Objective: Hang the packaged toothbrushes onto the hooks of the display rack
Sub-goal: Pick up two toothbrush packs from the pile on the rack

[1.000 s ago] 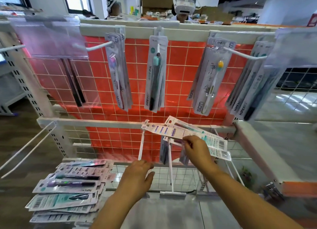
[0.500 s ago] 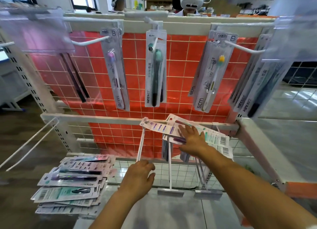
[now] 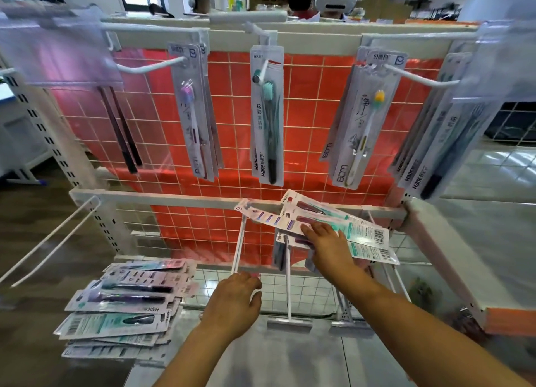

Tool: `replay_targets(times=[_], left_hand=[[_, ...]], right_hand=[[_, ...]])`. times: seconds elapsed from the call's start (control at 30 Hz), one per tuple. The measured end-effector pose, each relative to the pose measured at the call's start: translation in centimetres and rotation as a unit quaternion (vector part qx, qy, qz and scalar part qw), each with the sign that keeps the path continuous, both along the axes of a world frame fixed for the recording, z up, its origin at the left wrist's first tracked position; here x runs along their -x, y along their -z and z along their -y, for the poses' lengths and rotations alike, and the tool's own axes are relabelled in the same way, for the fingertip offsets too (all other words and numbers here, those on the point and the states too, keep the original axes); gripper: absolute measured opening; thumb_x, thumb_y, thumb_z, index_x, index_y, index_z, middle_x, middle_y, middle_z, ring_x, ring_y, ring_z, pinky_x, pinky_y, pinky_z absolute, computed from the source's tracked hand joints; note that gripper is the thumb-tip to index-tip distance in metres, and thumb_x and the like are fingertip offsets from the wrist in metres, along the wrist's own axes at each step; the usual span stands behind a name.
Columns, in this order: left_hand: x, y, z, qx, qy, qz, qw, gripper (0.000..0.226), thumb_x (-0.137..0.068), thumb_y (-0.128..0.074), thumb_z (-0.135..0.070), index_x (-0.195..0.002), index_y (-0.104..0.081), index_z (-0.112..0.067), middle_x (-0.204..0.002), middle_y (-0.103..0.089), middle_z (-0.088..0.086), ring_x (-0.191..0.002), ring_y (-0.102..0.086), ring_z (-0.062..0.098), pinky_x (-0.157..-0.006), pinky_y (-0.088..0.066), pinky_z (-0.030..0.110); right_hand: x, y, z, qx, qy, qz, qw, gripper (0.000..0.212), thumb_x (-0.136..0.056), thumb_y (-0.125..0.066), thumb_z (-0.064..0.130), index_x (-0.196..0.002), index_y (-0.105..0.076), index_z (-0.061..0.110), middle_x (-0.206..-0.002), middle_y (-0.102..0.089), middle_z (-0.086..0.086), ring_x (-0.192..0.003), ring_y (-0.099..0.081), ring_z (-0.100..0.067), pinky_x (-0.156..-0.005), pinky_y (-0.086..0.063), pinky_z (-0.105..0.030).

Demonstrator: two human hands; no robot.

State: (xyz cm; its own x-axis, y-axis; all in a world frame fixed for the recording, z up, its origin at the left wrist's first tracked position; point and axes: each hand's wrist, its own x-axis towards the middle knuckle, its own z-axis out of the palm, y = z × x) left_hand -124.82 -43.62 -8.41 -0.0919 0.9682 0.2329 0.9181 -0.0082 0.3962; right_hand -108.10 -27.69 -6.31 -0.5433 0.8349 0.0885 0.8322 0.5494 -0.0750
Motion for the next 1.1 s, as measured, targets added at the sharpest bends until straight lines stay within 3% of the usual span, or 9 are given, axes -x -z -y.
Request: replay_targets(times=[0.07,0.17,0.27,0.5,0.6,0.77,0.9,1.0,1.1], left_hand=[[-0.2,-0.2,0.2,-0.007,0.005,-0.001,1.0,0.012,-0.06,-0.063,-0.031,-0.07,-0.07,-0.029,-0.069,-0.065,-0.017,-0.061,-0.062,0.0,-0.054,-0.048,0.014],[-0.2,-0.1,0.2,-0.024,0.018,-0.039,0.999,0.009,-0.056,-0.064,-0.032,-0.065,-0.067,-0.034,-0.062,-0.062,-0.02,-0.053,-0.057,-0.005,-0.048,-0.045,0.013],[-0.2,-0.2,0.3,-0.029,0.009,-0.063,0.998,0.01,-0.056,-0.064,-0.03,-0.065,-0.067,-0.033,-0.059,-0.062,-0.019,-0.05,-0.056,-0.003,-0.047,-0.043,0.014],[-0.2,-0.6,0.6,-0.022,-0.024,-0.067,0.997,0.023,-0.074,-0.047,-0.031,-0.072,-0.07,-0.029,-0.066,-0.067,-0.015,-0.059,-0.061,0.006,-0.057,-0.049,0.022],[-0.3,-1.2,0.6,-0.009,-0.042,0.028,0.999,0.019,-0.088,-0.054,-0.024,-0.099,-0.068,-0.023,-0.097,-0.068,-0.009,-0.092,-0.059,0.015,-0.079,-0.04,0.024],[-0.6,-2.5,0.9,0.04,-0.036,0.155,0.986,0.029,-0.092,-0.052,-0.039,-0.12,-0.055,-0.032,-0.121,-0.055,-0.016,-0.113,-0.049,0.005,-0.083,-0.035,0.01],[-0.8,-4.6,1.7,0.093,-0.038,0.417,0.903,0.037,-0.079,-0.072,-0.033,-0.104,-0.047,-0.045,-0.118,-0.05,-0.02,-0.114,-0.046,0.006,-0.062,-0.044,0.003],[-0.9,-6.2,2.0,0.056,0.014,0.549,0.834,0.065,-0.07,-0.078,-0.029,-0.122,-0.042,-0.045,-0.119,-0.061,-0.021,-0.111,-0.056,0.0,-0.077,-0.049,0.011],[-1.1,-7.7,2.2,0.014,0.074,0.596,0.8,0.062,-0.067,-0.079,-0.041,-0.123,-0.053,-0.035,-0.113,-0.067,-0.018,-0.108,-0.06,0.0,-0.075,-0.05,0.011]], right_hand=[[-0.2,0.1,0.5,-0.012,-0.003,0.003,1.0,0.062,-0.091,-0.052,0.015,-0.145,-0.026,0.026,-0.152,-0.026,-0.003,-0.141,-0.02,-0.025,-0.112,-0.021,-0.05],[-0.6,0.3,1.6,-0.037,-0.011,-0.016,0.999,0.07,-0.076,-0.069,0.005,-0.139,-0.042,0.019,-0.142,-0.045,-0.011,-0.13,-0.04,-0.036,-0.1,-0.035,-0.056],[-1.1,0.7,2.4,-0.072,-0.033,-0.036,0.996,0.079,-0.045,-0.085,0.0,-0.119,-0.062,0.016,-0.114,-0.066,-0.01,-0.101,-0.064,-0.036,-0.074,-0.052,-0.051],[-2.4,-0.8,4.8,-0.073,-0.074,-0.056,0.993,0.082,-0.036,-0.086,-0.001,-0.112,-0.066,0.02,-0.105,-0.07,-0.002,-0.091,-0.068,-0.026,-0.066,-0.057,-0.041],[-2.7,-1.8,5.9,-0.014,-0.129,-0.088,0.988,0.075,-0.064,-0.069,-0.009,-0.13,-0.054,0.022,-0.127,-0.06,-0.003,-0.113,-0.058,-0.028,-0.086,-0.052,-0.047],[-2.9,-3.9,7.6,0.035,-0.188,-0.081,0.978,0.064,-0.086,-0.052,-0.002,-0.141,-0.039,0.029,-0.145,-0.042,0.008,-0.135,-0.036,-0.014,-0.112,-0.031,-0.035],[-3.0,-5.3,8.8,0.111,-0.182,-0.148,0.966,0.053,-0.092,-0.049,0.005,-0.137,-0.043,0.033,-0.139,-0.049,0.01,-0.127,-0.044,-0.011,-0.106,-0.037,-0.026],[-3.0,-6.6,9.3,0.164,-0.189,-0.199,0.947,0.055,-0.092,-0.051,0.005,-0.126,-0.043,0.048,-0.127,-0.053,0.018,-0.115,-0.049,-0.004,-0.094,-0.038,-0.012],[-2.7,-8.4,9.8,0.21,-0.202,-0.247,0.924,0.063,-0.09,-0.053,0.002,-0.114,-0.04,0.059,-0.116,-0.053,0.028,-0.111,-0.052,0.0,-0.092,-0.043,-0.015]])
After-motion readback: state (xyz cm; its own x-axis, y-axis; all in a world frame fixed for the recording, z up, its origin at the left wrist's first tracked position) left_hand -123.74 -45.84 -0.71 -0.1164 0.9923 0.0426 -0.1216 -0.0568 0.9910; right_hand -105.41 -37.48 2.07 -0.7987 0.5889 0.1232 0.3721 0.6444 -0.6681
